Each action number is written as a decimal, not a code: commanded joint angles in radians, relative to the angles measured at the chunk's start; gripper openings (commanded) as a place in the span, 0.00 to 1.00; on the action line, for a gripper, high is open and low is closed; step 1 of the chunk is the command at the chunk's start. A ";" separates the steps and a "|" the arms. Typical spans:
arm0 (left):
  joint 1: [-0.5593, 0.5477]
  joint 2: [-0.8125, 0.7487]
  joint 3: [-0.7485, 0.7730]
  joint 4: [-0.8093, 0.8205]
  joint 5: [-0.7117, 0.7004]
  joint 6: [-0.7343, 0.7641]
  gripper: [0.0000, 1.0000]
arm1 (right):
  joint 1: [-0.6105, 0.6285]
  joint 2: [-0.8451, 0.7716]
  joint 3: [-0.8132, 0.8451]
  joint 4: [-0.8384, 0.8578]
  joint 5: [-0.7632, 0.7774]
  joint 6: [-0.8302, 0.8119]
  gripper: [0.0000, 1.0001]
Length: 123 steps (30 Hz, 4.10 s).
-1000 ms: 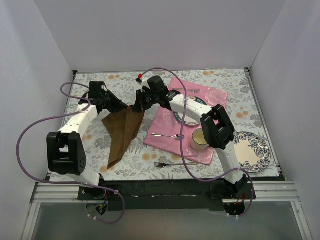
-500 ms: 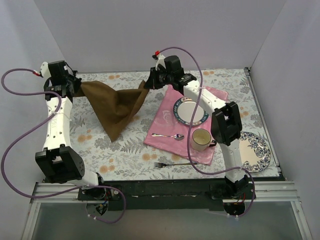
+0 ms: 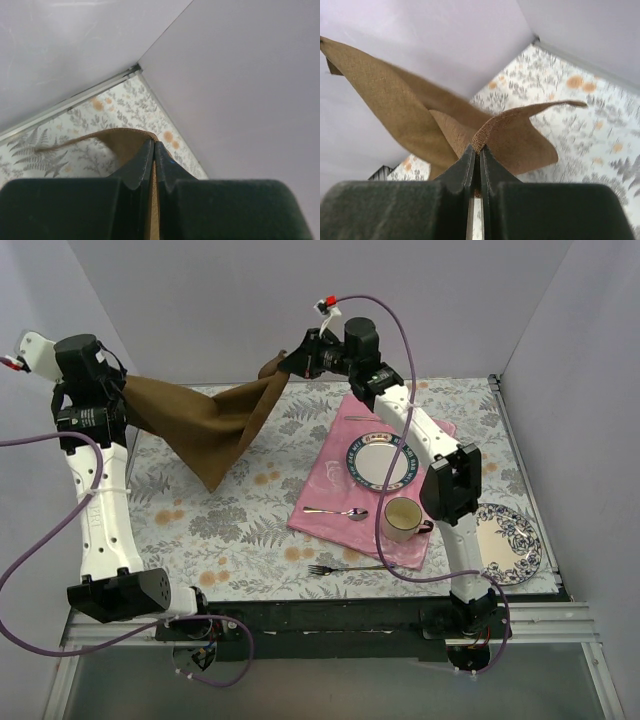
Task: Fold the napkin, place the utensils inside, and roll it up
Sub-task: Flatten the napkin out
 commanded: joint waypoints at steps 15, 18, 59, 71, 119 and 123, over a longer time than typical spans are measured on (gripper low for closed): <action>0.006 -0.260 -0.552 -0.107 0.204 -0.102 0.00 | -0.058 -0.171 -0.475 0.122 -0.106 0.051 0.01; 0.004 -0.363 -0.713 -0.148 0.214 -0.165 0.00 | -0.040 -0.192 -0.513 -0.031 -0.047 -0.058 0.01; -0.350 0.839 0.026 0.018 0.367 0.502 0.95 | 0.091 0.014 -0.226 -0.401 0.116 -0.514 0.87; -0.365 0.859 -0.040 0.035 0.206 0.416 0.63 | 0.137 0.071 -0.180 -0.447 0.318 -0.606 0.61; -0.302 0.177 -0.333 -0.011 0.137 0.011 0.98 | 0.177 -0.152 -0.483 -0.170 0.431 -0.050 0.91; -0.302 0.065 -0.422 -0.049 0.131 -0.021 0.98 | 0.283 -0.110 -0.465 -0.153 0.461 0.056 0.89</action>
